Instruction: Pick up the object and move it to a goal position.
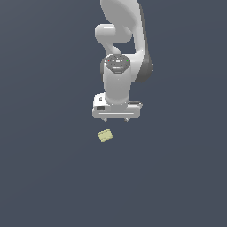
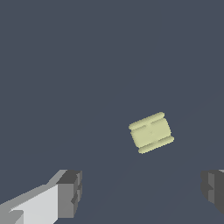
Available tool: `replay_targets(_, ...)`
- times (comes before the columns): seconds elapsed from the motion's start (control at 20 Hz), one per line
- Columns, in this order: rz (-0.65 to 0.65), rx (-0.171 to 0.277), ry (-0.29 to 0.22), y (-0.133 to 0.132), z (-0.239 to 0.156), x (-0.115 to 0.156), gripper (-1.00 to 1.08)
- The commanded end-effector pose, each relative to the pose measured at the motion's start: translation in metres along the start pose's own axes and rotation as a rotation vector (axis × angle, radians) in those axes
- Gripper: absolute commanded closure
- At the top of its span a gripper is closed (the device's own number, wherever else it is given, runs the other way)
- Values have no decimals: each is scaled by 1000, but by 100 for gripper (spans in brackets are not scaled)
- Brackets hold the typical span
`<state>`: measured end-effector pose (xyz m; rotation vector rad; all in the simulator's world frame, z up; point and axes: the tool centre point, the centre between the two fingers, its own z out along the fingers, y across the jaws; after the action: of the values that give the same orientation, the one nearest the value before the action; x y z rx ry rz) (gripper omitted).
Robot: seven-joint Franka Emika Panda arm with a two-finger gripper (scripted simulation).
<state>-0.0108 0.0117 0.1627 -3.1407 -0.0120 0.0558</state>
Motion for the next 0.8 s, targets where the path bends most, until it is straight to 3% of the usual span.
replay_targets(0.0, 0, 0, 0, 0, 0, 0, -92)
replay_targets(0.75, -66, -19, 13, -3, -9, 4, -92)
